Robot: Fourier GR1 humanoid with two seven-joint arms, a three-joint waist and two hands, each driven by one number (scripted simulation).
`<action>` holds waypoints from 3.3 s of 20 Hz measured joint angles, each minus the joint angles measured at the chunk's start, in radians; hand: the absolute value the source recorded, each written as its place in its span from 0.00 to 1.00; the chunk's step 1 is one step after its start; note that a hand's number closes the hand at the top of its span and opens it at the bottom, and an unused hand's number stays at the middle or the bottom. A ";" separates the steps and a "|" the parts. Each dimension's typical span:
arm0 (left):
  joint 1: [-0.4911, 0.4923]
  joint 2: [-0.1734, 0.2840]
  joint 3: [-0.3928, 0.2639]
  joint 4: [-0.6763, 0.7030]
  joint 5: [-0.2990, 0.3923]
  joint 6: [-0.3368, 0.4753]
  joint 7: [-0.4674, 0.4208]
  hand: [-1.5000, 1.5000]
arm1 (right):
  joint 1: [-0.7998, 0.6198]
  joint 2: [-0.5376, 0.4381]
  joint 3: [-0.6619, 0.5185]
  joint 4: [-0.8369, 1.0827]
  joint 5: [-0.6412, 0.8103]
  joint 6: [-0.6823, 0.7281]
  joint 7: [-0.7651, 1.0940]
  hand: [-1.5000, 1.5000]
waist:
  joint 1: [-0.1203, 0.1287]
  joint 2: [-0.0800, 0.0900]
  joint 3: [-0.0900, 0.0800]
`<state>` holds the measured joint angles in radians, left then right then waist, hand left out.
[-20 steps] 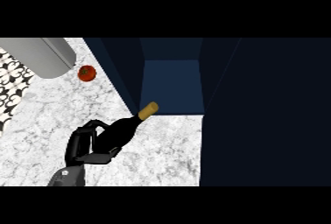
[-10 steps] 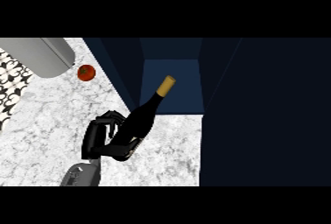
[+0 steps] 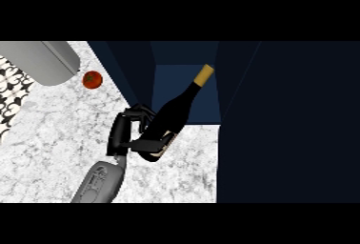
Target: Pick up the wine, place it into the cabinet and close the cabinet
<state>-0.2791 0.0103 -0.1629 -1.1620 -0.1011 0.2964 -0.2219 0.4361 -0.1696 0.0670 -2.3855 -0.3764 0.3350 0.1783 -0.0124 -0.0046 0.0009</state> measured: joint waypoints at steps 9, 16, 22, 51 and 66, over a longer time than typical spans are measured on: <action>-0.028 0.034 -0.100 0.008 0.032 0.171 0.086 1.00 | -0.031 -0.010 -0.027 0.007 -0.005 -0.003 0.002 0.00 | 0.004 -0.004 0.002; -0.047 0.054 -0.145 0.023 0.061 0.286 0.125 1.00 | -0.039 -0.010 -0.031 0.014 -0.010 0.011 -0.015 0.00 | -0.005 -0.009 0.006; -0.060 0.068 -0.184 0.044 -0.003 0.401 0.168 1.00 | -0.043 -0.019 -0.025 0.018 -0.016 0.030 -0.025 0.00 | -0.020 -0.014 0.010; -0.565 -0.009 -0.013 0.724 0.162 0.418 0.037 1.00 | -0.023 -0.039 -0.048 0.029 -0.057 0.073 -0.052 0.00 | -0.079 0.028 -0.004; -0.761 0.002 -0.116 0.963 0.063 0.499 0.035 1.00 | -0.026 -0.053 -0.040 0.037 -0.078 0.102 -0.065 0.00 | -0.104 0.034 -0.003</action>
<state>-1.0403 0.0118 -0.2789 -0.1990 -0.0378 0.7951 -0.1866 0.4098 -0.2222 0.0273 -2.3490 -0.4544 0.4373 0.1136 -0.1167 0.0297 -0.0019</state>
